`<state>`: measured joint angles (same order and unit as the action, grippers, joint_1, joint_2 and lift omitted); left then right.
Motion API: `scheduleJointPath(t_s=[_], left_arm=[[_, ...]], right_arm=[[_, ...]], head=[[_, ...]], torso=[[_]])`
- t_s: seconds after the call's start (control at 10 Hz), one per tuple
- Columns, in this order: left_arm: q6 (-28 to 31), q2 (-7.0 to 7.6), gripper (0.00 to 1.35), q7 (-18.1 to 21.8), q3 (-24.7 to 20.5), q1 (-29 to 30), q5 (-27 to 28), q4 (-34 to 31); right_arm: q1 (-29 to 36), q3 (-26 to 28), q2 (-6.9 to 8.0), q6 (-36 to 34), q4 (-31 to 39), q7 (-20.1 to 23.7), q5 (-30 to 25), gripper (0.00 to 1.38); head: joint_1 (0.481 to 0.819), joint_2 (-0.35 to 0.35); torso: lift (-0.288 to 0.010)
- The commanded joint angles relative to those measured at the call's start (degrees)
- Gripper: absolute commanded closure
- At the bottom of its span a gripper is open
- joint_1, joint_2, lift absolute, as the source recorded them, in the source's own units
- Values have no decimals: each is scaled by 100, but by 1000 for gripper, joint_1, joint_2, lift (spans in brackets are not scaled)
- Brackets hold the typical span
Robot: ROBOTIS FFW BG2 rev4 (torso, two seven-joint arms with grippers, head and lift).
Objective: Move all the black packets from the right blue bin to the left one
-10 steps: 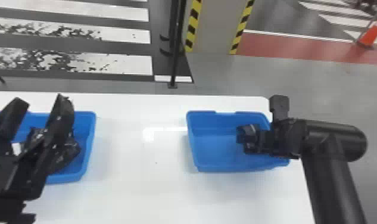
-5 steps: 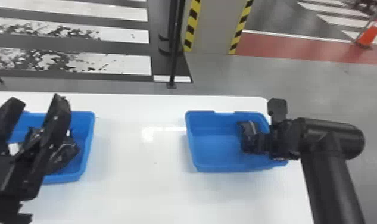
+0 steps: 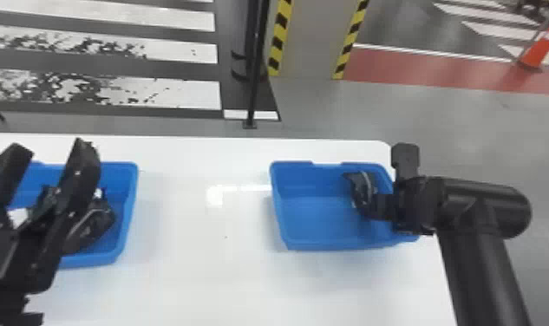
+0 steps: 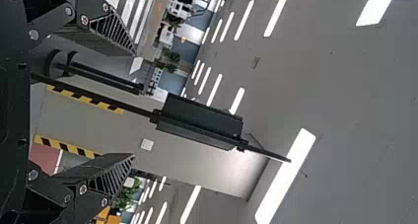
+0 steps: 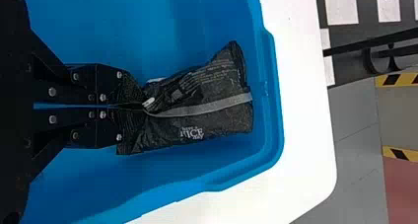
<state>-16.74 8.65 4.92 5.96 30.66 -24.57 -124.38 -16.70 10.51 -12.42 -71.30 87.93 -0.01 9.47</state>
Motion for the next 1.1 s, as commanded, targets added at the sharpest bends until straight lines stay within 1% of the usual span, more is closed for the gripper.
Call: scheduleJointPath(t_s=[0.0,0.1,0.2,0.4,0.5,0.6,0.7,0.8,0.9,1.0], left_arm=[[0,-3,329,0,-2,0,11,0],[-14,-3,329,0,-2,0,11,0],[-14,-3,329,0,-25,14,11,0],[-14,-12,329,0,-25,14,11,0],[0,-3,329,0,-25,14,11,0],[-14,-3,329,0,-2,0,23,0],[-28,-3,329,0,-2,0,34,0],[-28,-3,329,0,-2,0,34,0],[-28,-3,329,0,-2,14,34,0],[-28,-3,329,0,-2,14,34,0]], right_arm=[[404,80,55,339,495,1,58,1127],[868,240,134,746,973,1,58,1127],[1178,286,178,1098,1269,1,58,1125],[1585,217,222,1731,1733,9,127,1125],[1670,80,222,1857,1930,9,115,1125],[1628,23,222,1857,1873,9,150,1125],[1571,23,222,1745,1817,9,207,1093],[1529,34,222,1632,1817,1,184,806],[1459,34,213,1492,1775,1,184,426],[1431,34,222,1449,1775,-17,172,125]], head=[[695,-222],[695,-220],[695,-223],[695,-227],[695,-222],[695,-209],[695,-197],[695,-192],[695,-191],[695,-191]], torso=[[-140],[-140],[-140],[-140],[-140],[-140],[-140],[-140],[-140],[-140]])
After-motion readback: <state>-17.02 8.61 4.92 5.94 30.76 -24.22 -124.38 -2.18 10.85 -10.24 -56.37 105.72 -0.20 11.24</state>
